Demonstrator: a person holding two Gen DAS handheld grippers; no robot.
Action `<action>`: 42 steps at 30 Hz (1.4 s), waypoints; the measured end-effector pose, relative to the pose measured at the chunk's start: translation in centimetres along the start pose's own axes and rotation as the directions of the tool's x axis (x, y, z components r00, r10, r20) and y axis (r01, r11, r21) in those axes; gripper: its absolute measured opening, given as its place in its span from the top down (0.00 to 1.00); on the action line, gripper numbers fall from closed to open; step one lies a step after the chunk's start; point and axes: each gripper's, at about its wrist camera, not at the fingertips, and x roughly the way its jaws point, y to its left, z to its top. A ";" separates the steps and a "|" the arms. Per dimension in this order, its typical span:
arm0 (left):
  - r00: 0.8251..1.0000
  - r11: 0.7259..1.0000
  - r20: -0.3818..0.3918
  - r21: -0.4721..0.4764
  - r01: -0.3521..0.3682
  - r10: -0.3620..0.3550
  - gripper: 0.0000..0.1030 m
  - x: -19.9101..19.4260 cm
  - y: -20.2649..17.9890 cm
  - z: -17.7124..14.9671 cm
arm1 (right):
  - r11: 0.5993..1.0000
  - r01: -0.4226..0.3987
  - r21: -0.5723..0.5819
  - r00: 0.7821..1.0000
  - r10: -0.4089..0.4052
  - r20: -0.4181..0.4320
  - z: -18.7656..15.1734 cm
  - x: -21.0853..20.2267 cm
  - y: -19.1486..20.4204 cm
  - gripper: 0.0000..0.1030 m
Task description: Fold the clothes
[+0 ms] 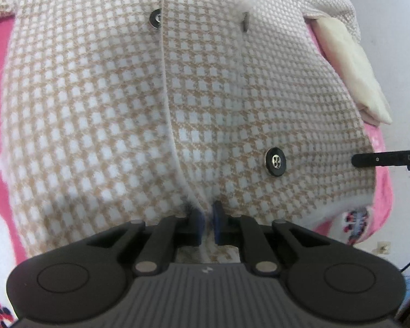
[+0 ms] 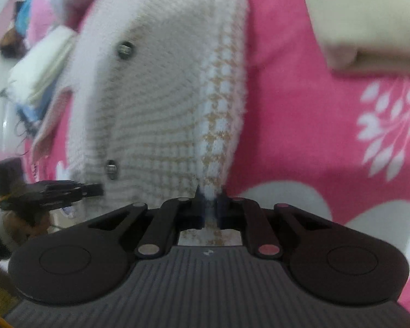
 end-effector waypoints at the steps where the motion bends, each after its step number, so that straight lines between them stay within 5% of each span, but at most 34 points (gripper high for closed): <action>1: 1.000 1.000 -0.003 0.013 0.004 -0.004 0.92 0.2 -0.3 -0.1 | 1.000 0.017 -0.012 1.000 -0.017 -0.007 -0.1 -0.4 0.1 0.95; 5: 1.000 0.998 -0.001 0.058 -0.021 0.021 0.86 0.9 -1.2 -0.1 | 0.985 0.159 -0.065 0.982 -0.165 -0.095 0.2 3.3 -1.0 0.92; 8: 1.000 1.000 0.009 0.016 -0.025 0.024 0.77 -0.1 -0.7 -0.2 | 0.986 0.156 -0.055 0.983 -0.161 -0.090 1.0 3.3 -0.8 0.89; 11: 0.998 0.999 0.042 -0.003 -0.054 0.054 0.70 -1.9 -0.7 -0.4 | 0.973 0.216 -0.079 0.975 -0.220 -0.043 1.2 1.2 -0.7 0.76; 15: 0.986 0.997 0.150 -0.034 -0.072 0.076 0.68 -4.8 -1.1 0.0 | 0.934 0.311 -0.179 0.948 -0.292 0.125 2.2 -3.1 1.2 0.75; 19: 0.983 1.000 0.181 0.017 -0.026 0.023 0.67 -5.1 -2.6 0.2 | 0.897 0.320 -0.304 0.929 -0.234 0.288 4.2 -3.7 5.2 0.75; 26: 0.996 0.987 -0.071 0.147 0.057 -0.047 0.68 -2.9 -2.4 -3.8 | 0.828 0.340 -0.446 0.931 -0.228 0.286 5.7 0.2 9.0 0.76; 31: 0.998 0.988 -0.019 0.143 0.058 -0.056 0.69 -4.7 -1.1 -4.3 | 0.824 0.326 -0.463 0.941 -0.236 0.242 4.6 1.2 10.2 0.76; 36: 0.988 0.967 0.114 0.243 0.074 -0.105 0.69 -5.6 -1.8 -1.0 | 0.797 0.337 -0.501 0.940 -0.253 0.230 4.0 3.5 11.9 0.76; 38: 0.985 0.958 0.134 0.279 0.067 -0.108 0.67 -4.5 -2.3 0.7 | 0.786 0.385 -0.485 0.923 -0.319 0.216 4.1 5.2 11.4 0.77; 41: 0.994 0.968 0.097 0.251 0.022 -0.047 0.71 -0.5 -2.4 2.4 | 0.723 0.506 -0.470 0.840 -0.536 0.080 4.0 8.9 9.2 0.77; 42: 0.995 0.972 0.091 0.233 0.021 -0.043 0.71 0.4 -2.3 2.7 | 0.741 0.508 -0.439 0.845 -0.528 0.087 4.5 8.2 9.5 0.77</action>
